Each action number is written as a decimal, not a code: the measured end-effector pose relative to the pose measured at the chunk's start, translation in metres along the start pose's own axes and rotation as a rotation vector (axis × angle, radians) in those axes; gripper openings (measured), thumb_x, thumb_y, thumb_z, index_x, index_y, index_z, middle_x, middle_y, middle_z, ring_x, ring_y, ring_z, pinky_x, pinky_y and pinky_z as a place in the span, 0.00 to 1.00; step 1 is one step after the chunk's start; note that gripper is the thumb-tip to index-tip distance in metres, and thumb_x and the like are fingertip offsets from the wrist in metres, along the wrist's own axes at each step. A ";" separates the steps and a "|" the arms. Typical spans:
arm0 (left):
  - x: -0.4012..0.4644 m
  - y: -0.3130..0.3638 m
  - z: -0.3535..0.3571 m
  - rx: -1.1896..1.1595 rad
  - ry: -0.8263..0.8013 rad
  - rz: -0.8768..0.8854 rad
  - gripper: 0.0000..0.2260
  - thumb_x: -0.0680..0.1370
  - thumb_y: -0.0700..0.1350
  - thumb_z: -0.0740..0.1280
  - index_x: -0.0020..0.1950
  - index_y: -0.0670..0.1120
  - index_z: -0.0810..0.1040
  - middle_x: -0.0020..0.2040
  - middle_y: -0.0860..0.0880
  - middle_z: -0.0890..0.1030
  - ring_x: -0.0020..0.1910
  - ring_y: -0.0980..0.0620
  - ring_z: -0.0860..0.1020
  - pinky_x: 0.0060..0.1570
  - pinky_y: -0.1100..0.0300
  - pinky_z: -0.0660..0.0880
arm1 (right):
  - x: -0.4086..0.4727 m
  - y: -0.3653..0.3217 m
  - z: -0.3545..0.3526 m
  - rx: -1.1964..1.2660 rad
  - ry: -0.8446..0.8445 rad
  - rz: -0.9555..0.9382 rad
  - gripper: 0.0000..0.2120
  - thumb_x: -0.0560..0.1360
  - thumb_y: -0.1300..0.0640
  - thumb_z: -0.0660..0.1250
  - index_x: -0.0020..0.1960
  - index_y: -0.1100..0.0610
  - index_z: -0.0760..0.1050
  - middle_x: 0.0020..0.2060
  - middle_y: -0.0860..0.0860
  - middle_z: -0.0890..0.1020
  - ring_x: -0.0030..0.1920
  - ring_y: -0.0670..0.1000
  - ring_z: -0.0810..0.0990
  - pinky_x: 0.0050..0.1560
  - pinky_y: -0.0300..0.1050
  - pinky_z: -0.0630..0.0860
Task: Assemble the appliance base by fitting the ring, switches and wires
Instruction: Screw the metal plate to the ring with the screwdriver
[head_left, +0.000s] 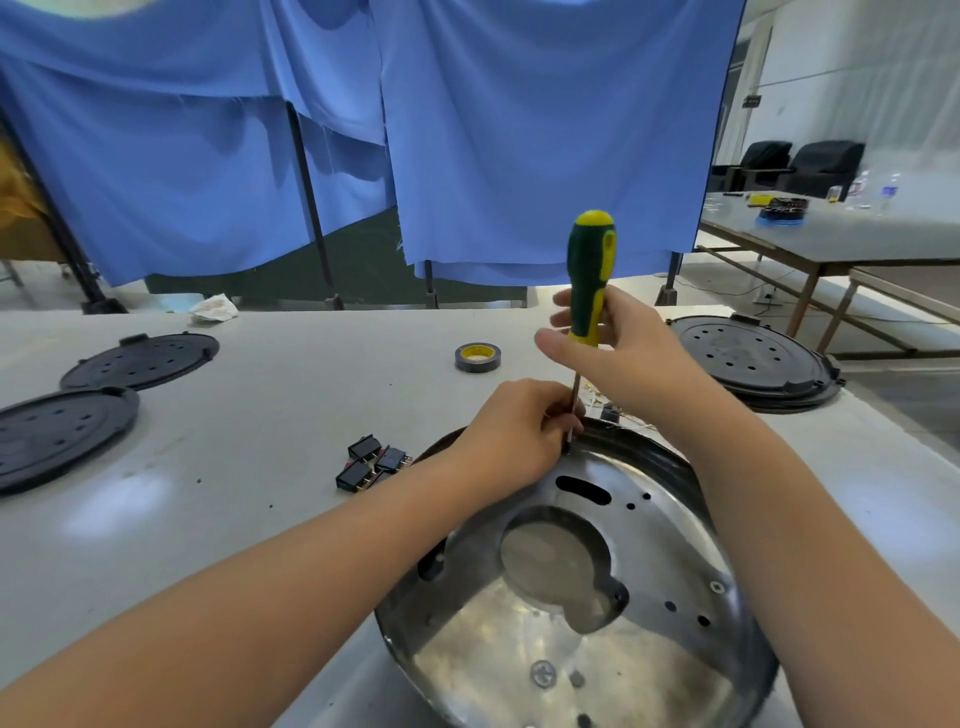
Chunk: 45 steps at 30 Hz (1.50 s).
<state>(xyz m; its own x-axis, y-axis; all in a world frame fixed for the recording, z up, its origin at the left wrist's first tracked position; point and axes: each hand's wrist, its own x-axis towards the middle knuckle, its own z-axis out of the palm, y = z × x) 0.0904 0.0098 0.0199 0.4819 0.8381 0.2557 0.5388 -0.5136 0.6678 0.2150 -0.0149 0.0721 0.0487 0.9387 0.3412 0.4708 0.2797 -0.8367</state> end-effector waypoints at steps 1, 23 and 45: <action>0.000 -0.001 0.000 -0.016 -0.009 -0.018 0.08 0.81 0.39 0.61 0.54 0.45 0.79 0.47 0.51 0.81 0.46 0.56 0.79 0.49 0.67 0.73 | 0.000 0.000 -0.001 0.046 -0.031 0.003 0.14 0.75 0.57 0.69 0.58 0.49 0.72 0.51 0.43 0.80 0.53 0.41 0.78 0.51 0.36 0.73; 0.001 -0.003 0.003 -0.043 0.004 -0.058 0.10 0.78 0.42 0.67 0.59 0.45 0.78 0.52 0.49 0.83 0.50 0.55 0.80 0.56 0.64 0.73 | 0.000 0.001 -0.004 0.043 0.031 -0.112 0.13 0.71 0.60 0.73 0.54 0.53 0.77 0.44 0.46 0.84 0.47 0.45 0.83 0.52 0.41 0.77; 0.002 -0.006 0.002 -0.021 -0.001 -0.027 0.08 0.78 0.42 0.66 0.57 0.47 0.80 0.48 0.52 0.82 0.48 0.58 0.80 0.49 0.70 0.73 | 0.004 0.009 -0.007 -0.128 0.142 -0.086 0.13 0.65 0.50 0.78 0.44 0.51 0.76 0.36 0.44 0.78 0.36 0.41 0.76 0.37 0.32 0.70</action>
<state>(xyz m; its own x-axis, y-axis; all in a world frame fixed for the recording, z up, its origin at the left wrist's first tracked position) 0.0895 0.0143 0.0148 0.4683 0.8513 0.2365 0.5371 -0.4868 0.6888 0.2262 -0.0101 0.0690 0.1229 0.8721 0.4736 0.5863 0.3212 -0.7437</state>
